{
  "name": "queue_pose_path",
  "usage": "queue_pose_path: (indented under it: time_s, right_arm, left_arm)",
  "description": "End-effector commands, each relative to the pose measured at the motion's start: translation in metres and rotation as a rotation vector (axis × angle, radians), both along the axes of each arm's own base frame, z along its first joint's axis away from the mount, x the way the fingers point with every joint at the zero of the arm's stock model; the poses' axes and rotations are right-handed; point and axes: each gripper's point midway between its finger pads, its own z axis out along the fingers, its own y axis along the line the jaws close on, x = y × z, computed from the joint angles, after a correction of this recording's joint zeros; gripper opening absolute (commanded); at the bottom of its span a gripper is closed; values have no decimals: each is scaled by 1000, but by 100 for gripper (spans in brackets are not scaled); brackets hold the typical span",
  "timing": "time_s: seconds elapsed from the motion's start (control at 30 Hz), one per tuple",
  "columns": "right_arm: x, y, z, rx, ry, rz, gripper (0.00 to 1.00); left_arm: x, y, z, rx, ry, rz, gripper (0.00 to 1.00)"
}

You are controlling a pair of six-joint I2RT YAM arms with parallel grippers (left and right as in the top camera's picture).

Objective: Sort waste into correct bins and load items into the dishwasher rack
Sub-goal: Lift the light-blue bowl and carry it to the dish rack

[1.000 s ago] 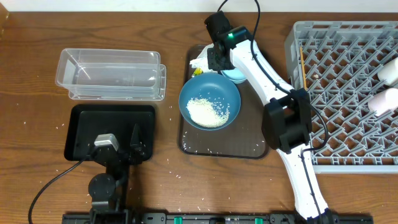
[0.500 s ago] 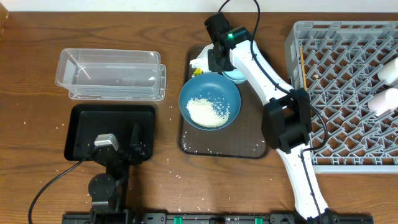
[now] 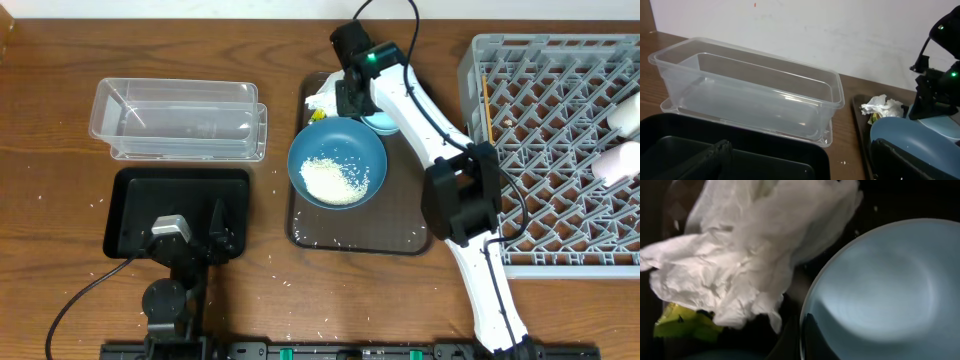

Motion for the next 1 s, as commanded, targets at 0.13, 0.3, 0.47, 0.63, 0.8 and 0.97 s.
queue_pose_path:
  time_s: [0.13,0.3,0.47,0.63,0.8,0.97]
  right_arm:
    - [21,-56,121,98,-179,-115,1]
    - [17,-105,189,205,-257,-123,1]
    - [9,-165,224,288,-289,-168,1]
    - [2,-227,224,410,-255,-215,1]
    - [-5,-275,227,543,-276,-207,1]
    - [-12,-318,224,601,-304,-256,1]
  left_arm:
    - [-1,0,-15,13,46,-4,90]
    - [-1,0,-15,13,46,-4,91]
    - [-1,0,-15,13,46,-4,91]
    - [-1,0,-15,13,46,-4,91]
    - [-1,0,-15,13,46,-4,91]
    - [-1,0,-15,13,46,-4,91]
